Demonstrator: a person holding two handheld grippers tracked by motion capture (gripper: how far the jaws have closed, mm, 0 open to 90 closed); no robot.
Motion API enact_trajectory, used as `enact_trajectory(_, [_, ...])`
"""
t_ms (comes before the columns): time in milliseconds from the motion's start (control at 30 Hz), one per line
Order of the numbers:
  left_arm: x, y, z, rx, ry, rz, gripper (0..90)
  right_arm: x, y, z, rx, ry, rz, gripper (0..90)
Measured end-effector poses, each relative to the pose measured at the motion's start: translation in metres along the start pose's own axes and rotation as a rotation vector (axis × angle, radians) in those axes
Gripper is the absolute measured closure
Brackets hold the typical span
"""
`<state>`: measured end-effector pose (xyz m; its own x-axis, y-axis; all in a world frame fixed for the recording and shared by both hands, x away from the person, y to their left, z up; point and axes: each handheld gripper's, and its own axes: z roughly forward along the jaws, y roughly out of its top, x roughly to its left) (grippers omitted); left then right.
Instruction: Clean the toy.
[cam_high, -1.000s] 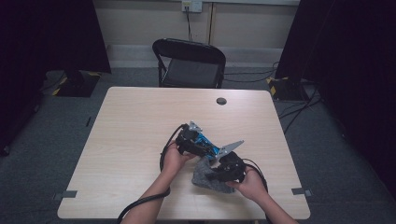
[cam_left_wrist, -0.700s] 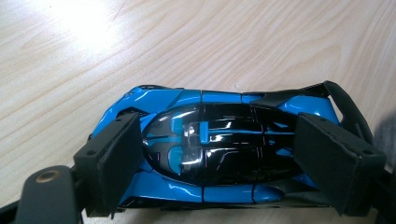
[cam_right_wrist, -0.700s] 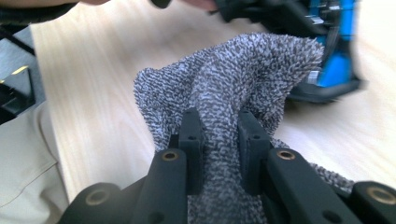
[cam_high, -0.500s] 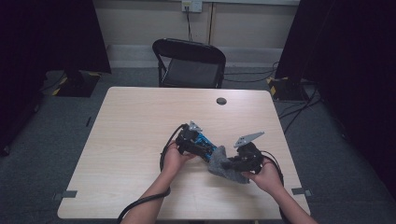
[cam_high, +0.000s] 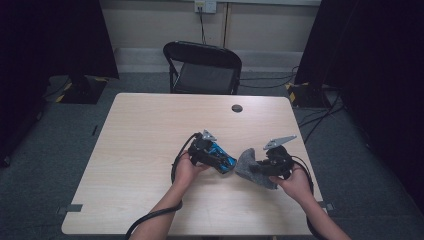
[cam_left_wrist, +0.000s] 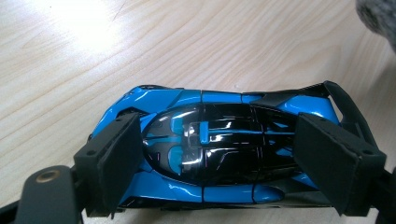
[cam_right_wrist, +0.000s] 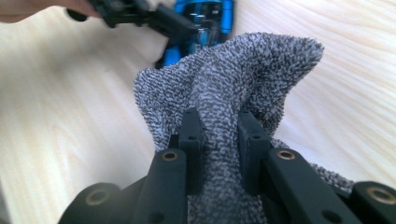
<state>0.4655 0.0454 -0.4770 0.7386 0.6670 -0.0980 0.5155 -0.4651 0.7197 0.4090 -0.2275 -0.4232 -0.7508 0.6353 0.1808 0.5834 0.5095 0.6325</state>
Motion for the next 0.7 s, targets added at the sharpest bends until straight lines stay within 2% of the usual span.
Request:
enact_trajectory(467, [0.0, 0.001, 0.0, 0.007, 0.001, 0.003, 16.1, -0.037, -0.011, 0.002, -0.01, -0.097, 0.119, 75.7])
enact_trajectory(700, [0.0, 0.001, 0.0, 0.009, 0.002, 0.003, 16.1, -0.044, -0.007, 0.009, 0.001, -0.132, 0.144, 75.6])
